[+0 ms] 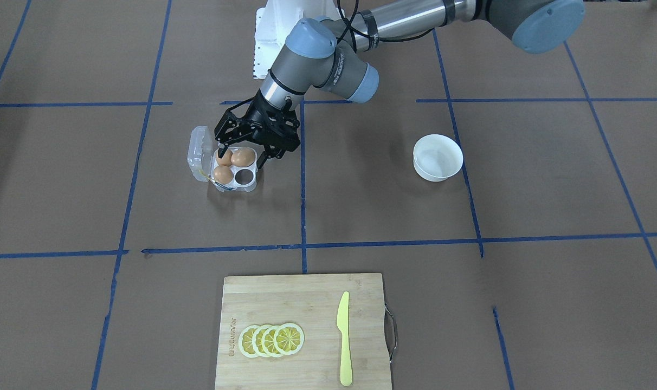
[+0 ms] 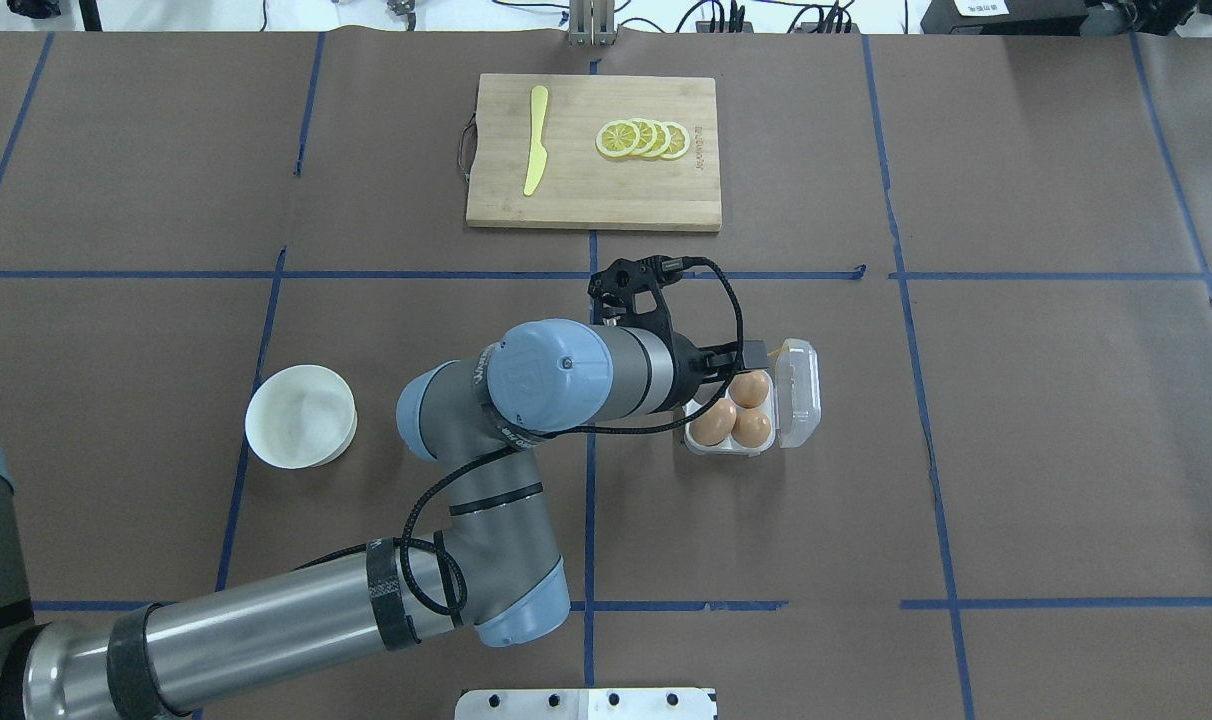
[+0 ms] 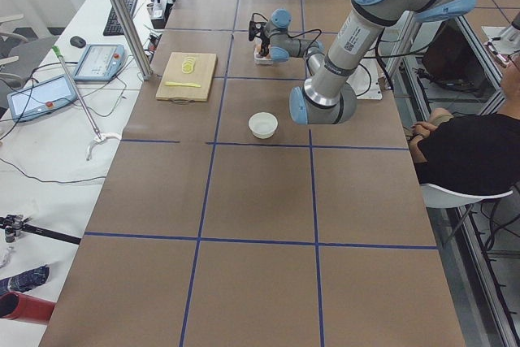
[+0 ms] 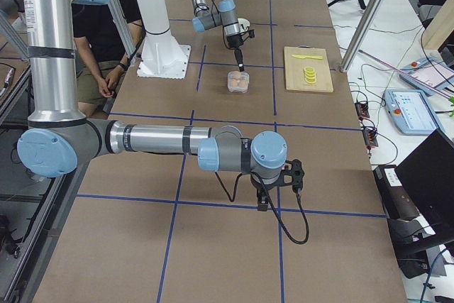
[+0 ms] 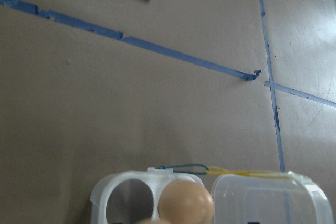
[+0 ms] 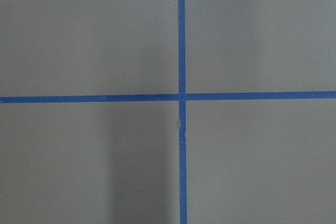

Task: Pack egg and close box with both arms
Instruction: 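Withdraw the left arm while the right gripper reaches to the carton lid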

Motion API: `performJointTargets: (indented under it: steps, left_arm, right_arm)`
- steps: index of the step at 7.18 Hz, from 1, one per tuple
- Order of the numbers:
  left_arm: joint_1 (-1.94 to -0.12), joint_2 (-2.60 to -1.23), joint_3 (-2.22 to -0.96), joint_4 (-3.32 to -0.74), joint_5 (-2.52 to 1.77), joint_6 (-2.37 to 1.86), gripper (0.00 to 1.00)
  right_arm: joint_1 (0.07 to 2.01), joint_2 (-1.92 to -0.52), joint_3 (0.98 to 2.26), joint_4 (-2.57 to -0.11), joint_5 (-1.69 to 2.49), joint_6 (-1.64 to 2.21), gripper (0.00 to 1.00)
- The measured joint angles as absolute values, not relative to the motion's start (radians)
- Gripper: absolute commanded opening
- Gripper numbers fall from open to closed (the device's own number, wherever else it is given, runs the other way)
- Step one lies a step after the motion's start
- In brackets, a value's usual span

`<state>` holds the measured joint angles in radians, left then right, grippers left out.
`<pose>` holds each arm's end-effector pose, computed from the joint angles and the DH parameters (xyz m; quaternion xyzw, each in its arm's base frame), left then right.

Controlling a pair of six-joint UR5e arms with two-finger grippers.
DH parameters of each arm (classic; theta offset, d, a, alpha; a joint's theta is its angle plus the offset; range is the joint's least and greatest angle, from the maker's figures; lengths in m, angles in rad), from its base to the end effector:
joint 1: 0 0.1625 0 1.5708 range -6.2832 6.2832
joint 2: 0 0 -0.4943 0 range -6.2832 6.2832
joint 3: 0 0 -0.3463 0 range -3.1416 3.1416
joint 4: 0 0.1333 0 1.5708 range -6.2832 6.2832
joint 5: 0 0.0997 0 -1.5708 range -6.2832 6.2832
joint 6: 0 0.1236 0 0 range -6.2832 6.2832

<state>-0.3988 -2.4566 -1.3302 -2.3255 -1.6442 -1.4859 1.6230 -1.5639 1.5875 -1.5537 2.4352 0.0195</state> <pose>0.6871 -0.4243 0.1897 0.1269 0.6317 -0.0961 0.7587 0.0628 -0.4498 0.7247 0.0253 -0.4184 0.0240 0.9076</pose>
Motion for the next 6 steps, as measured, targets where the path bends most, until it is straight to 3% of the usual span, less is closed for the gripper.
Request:
performJointTargets:
  steps: [4, 5, 6]
  left_arm:
    - [-0.529, -2.399, -1.521, -2.054, -1.837, -1.414, 1.00]
    - [-0.561, -2.349, -1.606, -1.958, -1.866, -1.367, 1.00]
    - [-0.598, -2.303, -1.696, -1.834, -1.880, -1.306, 1.00]
  right_arm:
    - [1.548, -1.563, 1.686, -1.550, 2.435, 0.182, 0.96]
    - [1.491, -1.564, 1.742, -1.549, 2.434, 0.265, 0.81]
    - [1.417, -1.564, 1.794, -1.532, 2.431, 0.360, 0.45]
